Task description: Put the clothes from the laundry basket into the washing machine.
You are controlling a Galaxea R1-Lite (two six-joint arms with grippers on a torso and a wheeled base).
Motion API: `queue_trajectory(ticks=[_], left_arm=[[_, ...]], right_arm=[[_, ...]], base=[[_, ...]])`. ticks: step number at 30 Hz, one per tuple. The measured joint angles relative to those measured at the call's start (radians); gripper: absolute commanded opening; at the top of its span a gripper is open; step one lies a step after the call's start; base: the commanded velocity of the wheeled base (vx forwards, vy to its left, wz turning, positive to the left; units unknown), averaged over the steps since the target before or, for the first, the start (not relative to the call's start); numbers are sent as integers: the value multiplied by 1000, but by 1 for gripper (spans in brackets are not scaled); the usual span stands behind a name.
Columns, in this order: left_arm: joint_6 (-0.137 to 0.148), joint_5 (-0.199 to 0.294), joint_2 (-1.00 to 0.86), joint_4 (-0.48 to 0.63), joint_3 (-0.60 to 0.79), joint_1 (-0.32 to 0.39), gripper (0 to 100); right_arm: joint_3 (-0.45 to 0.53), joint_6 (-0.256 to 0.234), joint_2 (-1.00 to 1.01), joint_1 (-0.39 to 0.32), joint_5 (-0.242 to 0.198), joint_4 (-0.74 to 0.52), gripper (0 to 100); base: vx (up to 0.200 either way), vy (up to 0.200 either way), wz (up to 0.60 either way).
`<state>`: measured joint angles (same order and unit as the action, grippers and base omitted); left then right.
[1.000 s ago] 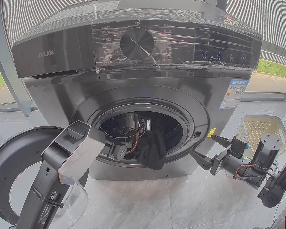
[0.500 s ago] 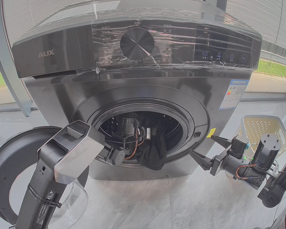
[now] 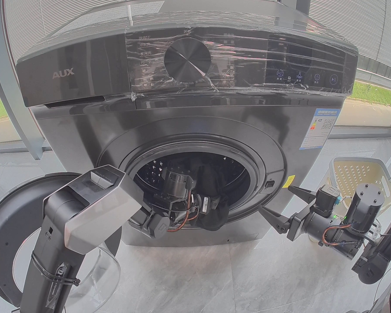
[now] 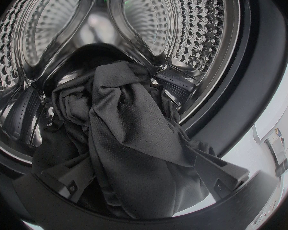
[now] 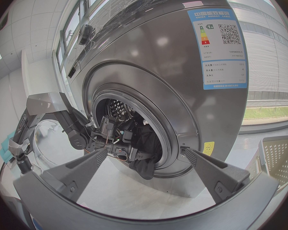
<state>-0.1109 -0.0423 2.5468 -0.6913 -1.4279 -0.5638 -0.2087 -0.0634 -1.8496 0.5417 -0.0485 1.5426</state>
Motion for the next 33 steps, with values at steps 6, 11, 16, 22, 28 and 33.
queue_trajectory(ticks=[6, 11, 16, 22, 28, 33], left_arm=[[3, -8, 31, -1, -33, 7, 0], [4, -11, 42, 0, -49, 15, 0], [0, -32, 45, 1, -98, 21, 0], [-31, -86, 56, -13, -240, 34, 0], [-46, -119, 87, -47, -342, 47, 0], [-47, -123, 106, -52, -358, 52, 100]], right_arm=[[0, 0, 0, 0, 1, 0, 100], [0, 0, 0, 0, 1, 0, 100], [-2, 0, -1, 0, 1, 0, 100], [-3, 0, -1, 2, 2, 0, 100], [-3, -1, 1, 17, 5, 0, 100], [-2, -1, 3, 27, 6, 0, 100]], base=[[0, 0, 0], [0, 0, 0], [0, 0, 0], [0, 0, 0], [0, 0, 0], [0, 0, 0]])
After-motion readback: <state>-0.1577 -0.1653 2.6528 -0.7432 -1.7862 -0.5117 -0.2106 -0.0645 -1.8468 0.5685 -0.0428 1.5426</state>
